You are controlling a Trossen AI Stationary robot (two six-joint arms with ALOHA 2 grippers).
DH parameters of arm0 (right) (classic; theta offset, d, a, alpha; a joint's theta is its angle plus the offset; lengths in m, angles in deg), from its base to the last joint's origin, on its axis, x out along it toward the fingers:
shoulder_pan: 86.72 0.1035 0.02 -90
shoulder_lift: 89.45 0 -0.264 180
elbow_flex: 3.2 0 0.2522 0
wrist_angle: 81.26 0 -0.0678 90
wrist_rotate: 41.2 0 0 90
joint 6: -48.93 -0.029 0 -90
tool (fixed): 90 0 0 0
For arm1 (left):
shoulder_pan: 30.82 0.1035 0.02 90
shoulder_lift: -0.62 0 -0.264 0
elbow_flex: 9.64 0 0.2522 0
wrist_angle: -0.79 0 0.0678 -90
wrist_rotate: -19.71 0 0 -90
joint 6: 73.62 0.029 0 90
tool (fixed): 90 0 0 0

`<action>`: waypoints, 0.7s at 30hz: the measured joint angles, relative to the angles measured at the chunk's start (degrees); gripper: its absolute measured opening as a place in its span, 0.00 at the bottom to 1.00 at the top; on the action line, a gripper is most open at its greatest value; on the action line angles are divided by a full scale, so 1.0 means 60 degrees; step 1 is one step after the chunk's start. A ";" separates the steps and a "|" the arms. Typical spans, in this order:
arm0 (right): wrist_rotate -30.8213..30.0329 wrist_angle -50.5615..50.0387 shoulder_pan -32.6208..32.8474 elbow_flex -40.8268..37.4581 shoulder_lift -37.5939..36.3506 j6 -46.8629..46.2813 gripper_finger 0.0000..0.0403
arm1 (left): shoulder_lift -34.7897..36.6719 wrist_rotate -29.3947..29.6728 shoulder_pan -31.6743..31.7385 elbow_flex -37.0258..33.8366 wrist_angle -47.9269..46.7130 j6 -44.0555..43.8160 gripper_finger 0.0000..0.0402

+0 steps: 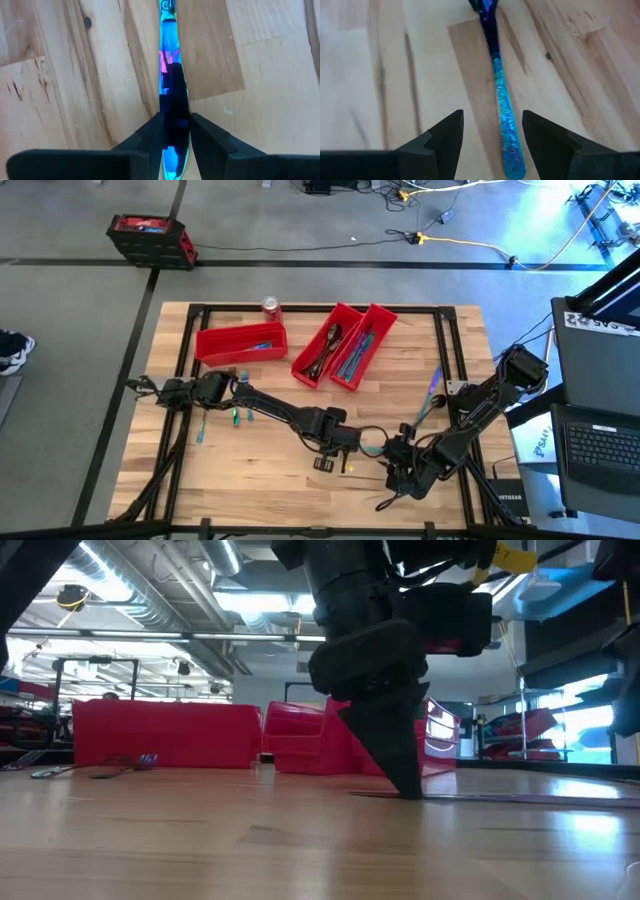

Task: Sort silverware
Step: Put the blue table knife into the right red bin

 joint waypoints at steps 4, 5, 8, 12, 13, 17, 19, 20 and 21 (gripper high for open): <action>0.0065 -0.0442 0.0000 0.0487 0.0000 -0.0004 0.47 | 0.0000 0.0159 -0.0008 0.0000 -0.0004 0.0155 0.20; 0.0067 -0.0660 0.0000 0.0641 0.0000 -0.0002 0.47 | 0.0000 0.0258 -0.0015 0.0000 0.0000 0.0219 0.20; 0.0063 -0.1387 0.0000 0.1059 0.0000 0.0000 0.47 | 0.0000 0.0364 -0.0022 0.0000 -0.0004 0.0325 0.20; -0.0399 -0.2407 0.0004 0.1392 0.0000 -0.0302 0.47 | 0.0000 0.0451 -0.0075 0.0000 -0.0018 0.0315 0.19; -0.0522 -0.2614 0.0004 0.1393 0.0000 -0.0552 0.47 | 0.0000 0.0530 -0.0108 0.0000 -0.0018 0.0304 0.18; -0.0585 -0.3267 0.0004 0.1393 0.0000 -0.1343 0.47 | 0.0000 0.0775 -0.0189 0.0000 -0.0025 0.0248 0.14; -0.0585 -0.3211 0.0007 0.1393 0.0000 -0.1428 0.47 | 0.0000 0.0681 -0.0178 0.0000 -0.0022 0.0109 0.13; -0.0586 -0.3190 0.0007 0.1393 0.0000 -0.1427 0.47 | 0.0000 0.0694 -0.0178 0.0000 -0.0018 0.0074 0.13; -0.0589 -0.3157 0.0007 0.1393 0.0000 -0.1393 0.47 | 0.0000 0.0780 -0.0178 0.0000 -0.0018 0.0044 0.13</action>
